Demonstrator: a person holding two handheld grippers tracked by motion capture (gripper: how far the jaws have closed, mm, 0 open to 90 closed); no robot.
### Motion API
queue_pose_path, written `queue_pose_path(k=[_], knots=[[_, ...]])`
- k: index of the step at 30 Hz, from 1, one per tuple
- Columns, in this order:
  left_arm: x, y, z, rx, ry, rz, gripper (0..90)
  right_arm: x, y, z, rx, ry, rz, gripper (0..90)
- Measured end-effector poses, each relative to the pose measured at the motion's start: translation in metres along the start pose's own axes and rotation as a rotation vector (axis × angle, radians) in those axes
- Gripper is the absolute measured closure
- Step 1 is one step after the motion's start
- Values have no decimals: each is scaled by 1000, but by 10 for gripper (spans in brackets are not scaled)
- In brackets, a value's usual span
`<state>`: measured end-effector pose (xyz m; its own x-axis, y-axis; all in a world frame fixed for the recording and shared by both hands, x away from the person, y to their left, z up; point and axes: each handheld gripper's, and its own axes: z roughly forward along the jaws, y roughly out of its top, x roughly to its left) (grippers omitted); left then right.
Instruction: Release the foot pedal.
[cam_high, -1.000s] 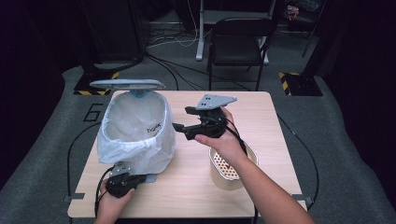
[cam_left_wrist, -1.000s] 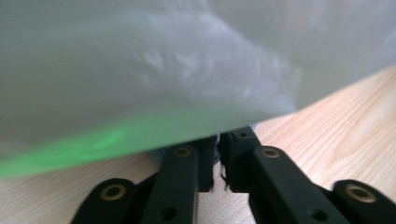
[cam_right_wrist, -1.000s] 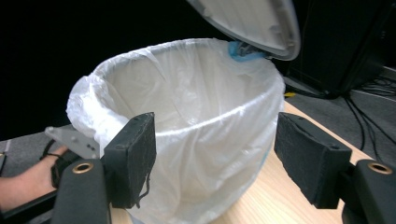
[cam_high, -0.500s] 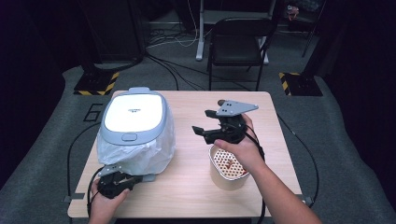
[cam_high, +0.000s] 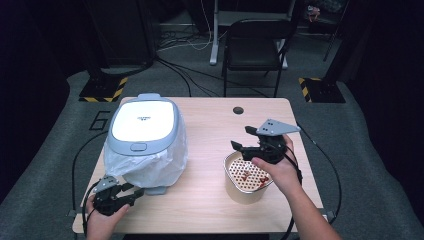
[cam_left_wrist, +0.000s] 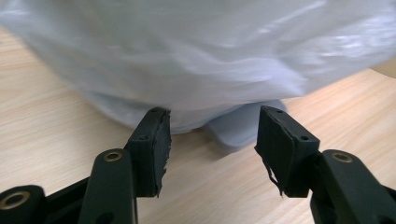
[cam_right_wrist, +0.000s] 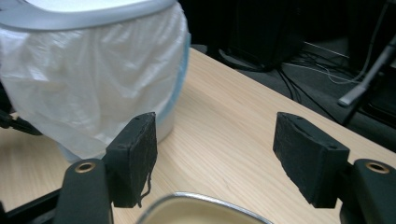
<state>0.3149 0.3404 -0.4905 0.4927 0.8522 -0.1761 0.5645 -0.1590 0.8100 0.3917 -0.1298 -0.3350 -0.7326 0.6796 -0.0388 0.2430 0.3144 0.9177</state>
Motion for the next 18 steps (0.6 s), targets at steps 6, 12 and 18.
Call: queue_pose_path(k=[6, 12, 18], knots=[[10, -2, -3, 3, 47, -11, 445, -17, -25, -15, -27, -76, 58, 301], [20, -6, -2, 7, 80, -33, 432, -29, -45, -28, -22, -167, 82, 301], [29, -11, 6, 23, 109, -47, 408, -38, -67, -39, -20, -251, 137, 302]])
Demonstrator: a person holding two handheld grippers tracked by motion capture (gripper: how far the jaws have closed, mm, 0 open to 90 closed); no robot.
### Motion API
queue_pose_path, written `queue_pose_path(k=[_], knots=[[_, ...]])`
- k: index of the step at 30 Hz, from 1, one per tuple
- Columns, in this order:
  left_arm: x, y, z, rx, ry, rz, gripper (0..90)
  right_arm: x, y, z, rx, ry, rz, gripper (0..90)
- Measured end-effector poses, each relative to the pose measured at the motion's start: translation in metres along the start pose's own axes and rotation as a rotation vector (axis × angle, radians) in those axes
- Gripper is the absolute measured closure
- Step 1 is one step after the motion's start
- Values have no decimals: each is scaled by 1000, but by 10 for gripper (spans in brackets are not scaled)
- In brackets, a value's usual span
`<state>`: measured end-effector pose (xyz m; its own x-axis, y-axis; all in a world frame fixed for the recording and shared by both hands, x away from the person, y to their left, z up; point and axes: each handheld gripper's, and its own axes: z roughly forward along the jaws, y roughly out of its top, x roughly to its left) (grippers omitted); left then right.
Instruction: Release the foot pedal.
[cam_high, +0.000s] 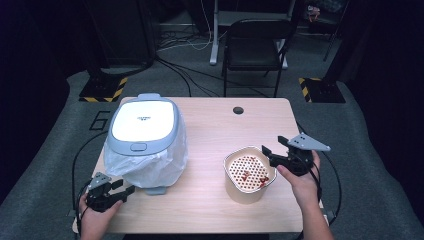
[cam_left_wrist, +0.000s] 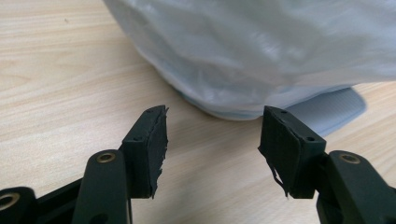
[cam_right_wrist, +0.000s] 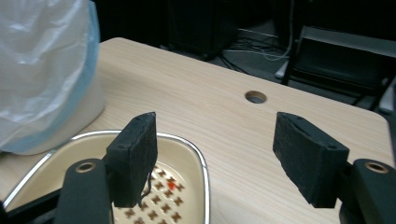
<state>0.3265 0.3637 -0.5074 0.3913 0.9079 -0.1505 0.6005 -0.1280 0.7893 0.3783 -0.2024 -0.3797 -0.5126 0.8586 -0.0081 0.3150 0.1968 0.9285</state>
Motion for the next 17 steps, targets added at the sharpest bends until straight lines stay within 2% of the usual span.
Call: queue_pose_path(k=[7, 11, 12, 17], knots=[[5, -3, 6, 13, 23, 1, 393, -14, -23, -4, 17, -49, 53, 302], [7, -4, 9, 22, 36, 17, 389, -21, -34, -5, 44, -88, 53, 301], [7, -5, 10, 21, 36, 10, 382, -24, -36, -7, 49, -95, 55, 299], [11, -7, 14, 16, 58, 23, 345, -33, -50, -10, 54, -128, 86, 292]])
